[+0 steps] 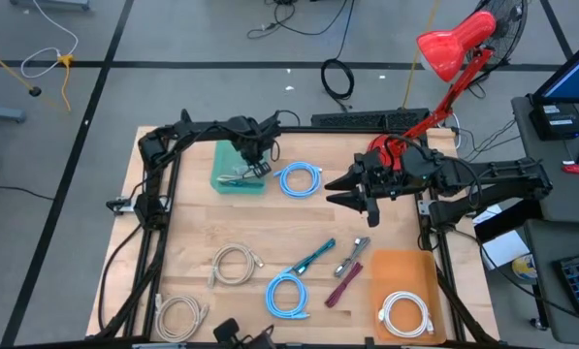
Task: Pick & Place USB Port
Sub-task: Put the white USB cable into the blue bin, then put the top blue HDMI cable into the orange bin
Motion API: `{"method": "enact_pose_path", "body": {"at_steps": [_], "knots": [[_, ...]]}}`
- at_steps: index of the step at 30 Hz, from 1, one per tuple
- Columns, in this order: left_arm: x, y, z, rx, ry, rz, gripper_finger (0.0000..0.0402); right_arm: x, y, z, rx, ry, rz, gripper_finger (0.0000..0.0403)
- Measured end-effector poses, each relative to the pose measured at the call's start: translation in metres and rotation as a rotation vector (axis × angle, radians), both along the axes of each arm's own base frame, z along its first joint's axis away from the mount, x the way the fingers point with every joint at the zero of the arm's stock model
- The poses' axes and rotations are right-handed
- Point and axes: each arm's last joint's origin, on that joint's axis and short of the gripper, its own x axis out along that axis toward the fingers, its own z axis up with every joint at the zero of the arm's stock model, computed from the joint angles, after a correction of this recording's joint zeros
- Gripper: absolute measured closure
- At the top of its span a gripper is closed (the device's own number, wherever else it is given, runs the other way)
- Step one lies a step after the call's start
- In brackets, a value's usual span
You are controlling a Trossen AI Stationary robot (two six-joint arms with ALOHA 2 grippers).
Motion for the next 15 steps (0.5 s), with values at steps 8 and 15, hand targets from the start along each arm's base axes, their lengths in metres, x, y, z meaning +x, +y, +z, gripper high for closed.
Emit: {"method": "enact_pose_path", "body": {"at_steps": [8,15], "knots": [[-0.01,0.009,0.027,0.052,-0.075,0.049,0.0401,0.0,0.0,0.0,0.0,0.001,0.0,0.0252],[-0.028,0.011,0.082,0.079,-0.303,0.118,0.0401,0.0,0.0,-0.004,-0.004,0.041,-0.001,0.0252]]}}
